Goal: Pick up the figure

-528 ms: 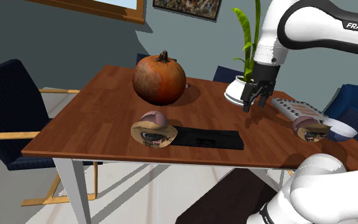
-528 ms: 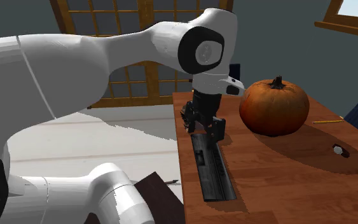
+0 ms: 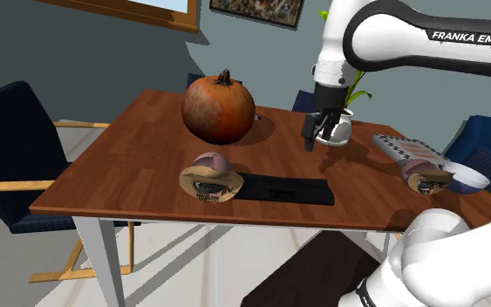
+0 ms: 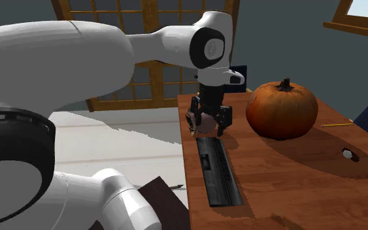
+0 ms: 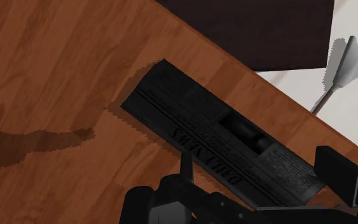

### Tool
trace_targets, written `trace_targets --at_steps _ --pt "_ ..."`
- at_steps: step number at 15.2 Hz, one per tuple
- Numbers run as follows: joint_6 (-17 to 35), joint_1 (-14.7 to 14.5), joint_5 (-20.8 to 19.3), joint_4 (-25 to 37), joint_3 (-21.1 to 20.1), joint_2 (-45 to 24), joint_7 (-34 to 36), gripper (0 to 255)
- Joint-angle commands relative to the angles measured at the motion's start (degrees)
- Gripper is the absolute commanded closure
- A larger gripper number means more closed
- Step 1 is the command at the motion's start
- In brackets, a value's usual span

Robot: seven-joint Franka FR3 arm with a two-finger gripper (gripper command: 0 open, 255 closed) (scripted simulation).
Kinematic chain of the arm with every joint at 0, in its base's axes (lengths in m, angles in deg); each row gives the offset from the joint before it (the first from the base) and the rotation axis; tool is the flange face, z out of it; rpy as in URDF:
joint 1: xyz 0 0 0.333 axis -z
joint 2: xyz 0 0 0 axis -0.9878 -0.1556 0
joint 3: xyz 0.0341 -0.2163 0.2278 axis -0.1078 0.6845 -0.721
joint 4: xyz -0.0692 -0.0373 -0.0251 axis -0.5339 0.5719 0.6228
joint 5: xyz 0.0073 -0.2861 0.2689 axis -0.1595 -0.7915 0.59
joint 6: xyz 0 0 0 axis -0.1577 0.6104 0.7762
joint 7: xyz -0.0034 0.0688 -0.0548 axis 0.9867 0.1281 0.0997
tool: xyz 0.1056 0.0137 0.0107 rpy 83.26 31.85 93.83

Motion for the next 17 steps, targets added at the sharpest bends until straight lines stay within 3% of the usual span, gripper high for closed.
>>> trace_targets --at_steps 1,17 --pt "2.71 -1.40 -0.46 0.92 -1.02 -2.86 -1.69 0" --pt "16.37 -11.24 -6.75 13.47 -12.53 -24.22 -9.89 0"
